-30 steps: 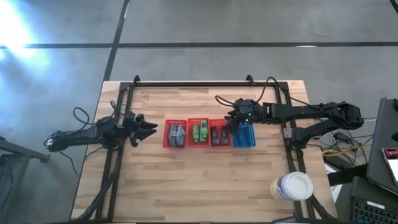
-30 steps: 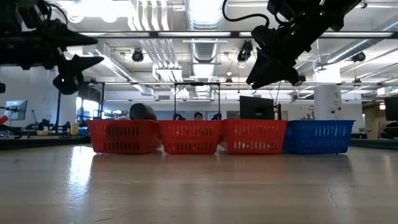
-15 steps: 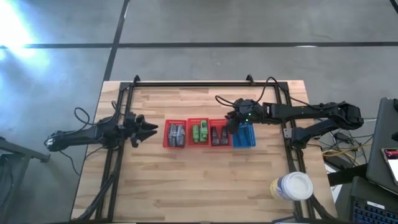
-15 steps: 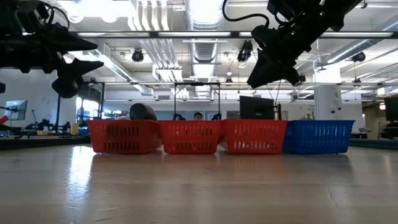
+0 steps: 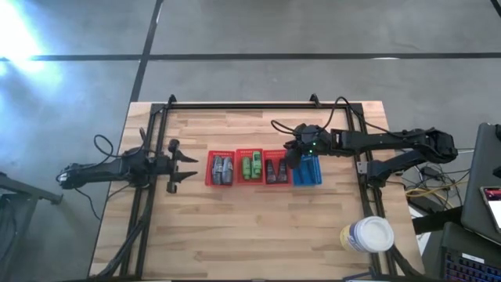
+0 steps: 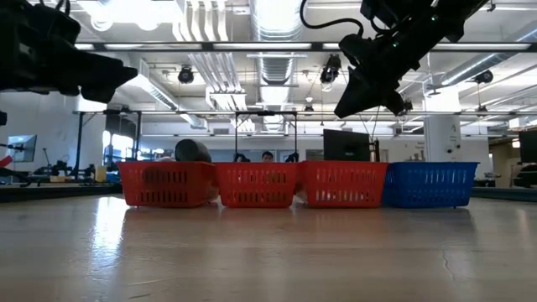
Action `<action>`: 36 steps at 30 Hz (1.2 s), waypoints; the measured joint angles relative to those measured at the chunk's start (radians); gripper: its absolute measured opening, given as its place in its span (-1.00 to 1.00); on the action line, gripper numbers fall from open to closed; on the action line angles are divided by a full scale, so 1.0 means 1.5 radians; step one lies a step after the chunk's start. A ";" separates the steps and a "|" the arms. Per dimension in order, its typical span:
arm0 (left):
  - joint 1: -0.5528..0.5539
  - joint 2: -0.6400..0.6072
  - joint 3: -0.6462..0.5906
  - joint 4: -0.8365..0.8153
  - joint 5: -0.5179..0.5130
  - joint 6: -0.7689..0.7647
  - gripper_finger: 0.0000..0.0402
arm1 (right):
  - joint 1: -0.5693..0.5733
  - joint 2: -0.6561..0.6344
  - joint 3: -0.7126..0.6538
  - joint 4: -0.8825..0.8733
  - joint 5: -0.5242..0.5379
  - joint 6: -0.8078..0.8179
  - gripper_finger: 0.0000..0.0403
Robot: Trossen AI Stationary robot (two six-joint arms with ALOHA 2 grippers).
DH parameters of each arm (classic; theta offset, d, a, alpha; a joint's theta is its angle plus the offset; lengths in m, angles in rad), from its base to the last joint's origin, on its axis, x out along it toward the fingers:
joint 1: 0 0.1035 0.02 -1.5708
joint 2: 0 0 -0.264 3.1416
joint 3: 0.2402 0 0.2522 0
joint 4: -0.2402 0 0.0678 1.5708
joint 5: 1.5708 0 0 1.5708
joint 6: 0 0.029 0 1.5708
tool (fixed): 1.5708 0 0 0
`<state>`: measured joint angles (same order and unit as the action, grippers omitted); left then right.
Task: Pick & Place Travel size toiletries
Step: Return to Home Position
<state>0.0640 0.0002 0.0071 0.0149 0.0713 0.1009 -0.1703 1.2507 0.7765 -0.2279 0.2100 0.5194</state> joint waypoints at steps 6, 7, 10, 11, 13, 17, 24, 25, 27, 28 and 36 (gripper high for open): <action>0.002 0.000 0.000 0.000 0.000 0.020 -0.06 | 0.000 0.000 0.000 0.000 0.000 0.000 -0.81; 0.004 0.000 0.000 0.004 0.002 0.018 -0.06 | 0.000 0.000 0.000 0.000 0.000 0.000 -0.81; 0.004 0.009 0.001 0.007 0.001 0.014 -0.06 | 0.000 0.000 0.000 0.000 0.000 0.000 -0.79; 0.004 0.009 0.001 0.007 0.001 0.014 -0.06 | 0.000 0.000 0.000 0.000 0.000 0.000 -0.78; 0.004 0.013 0.002 0.007 0.001 0.013 -0.06 | 0.000 0.000 0.000 0.000 0.000 0.000 -0.75; 0.004 0.013 0.002 0.007 0.000 0.013 -0.06 | 0.000 0.000 0.000 0.000 0.000 0.000 -0.69; 0.004 0.013 0.002 0.007 -0.001 0.012 -0.06 | 0.000 0.000 0.000 0.000 0.000 0.000 -0.58; 0.004 0.013 0.002 0.007 -0.001 0.012 -0.06 | 0.000 0.000 0.000 0.000 0.000 0.000 -0.56; 0.004 0.014 0.002 0.007 -0.001 0.012 -0.06 | 0.000 0.000 0.000 0.000 0.000 0.000 -0.53; 0.004 0.014 0.002 0.007 -0.002 0.012 -0.06 | 0.000 0.000 0.000 0.000 0.000 0.000 -0.52; 0.004 0.014 0.002 0.008 -0.003 0.012 -0.06 | 0.010 -0.076 -0.008 0.010 -0.003 0.012 -0.41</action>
<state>0.0705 0.0212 0.0097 0.0264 0.0669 0.1196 -0.1549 1.1373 0.7646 -0.2127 0.2053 0.5372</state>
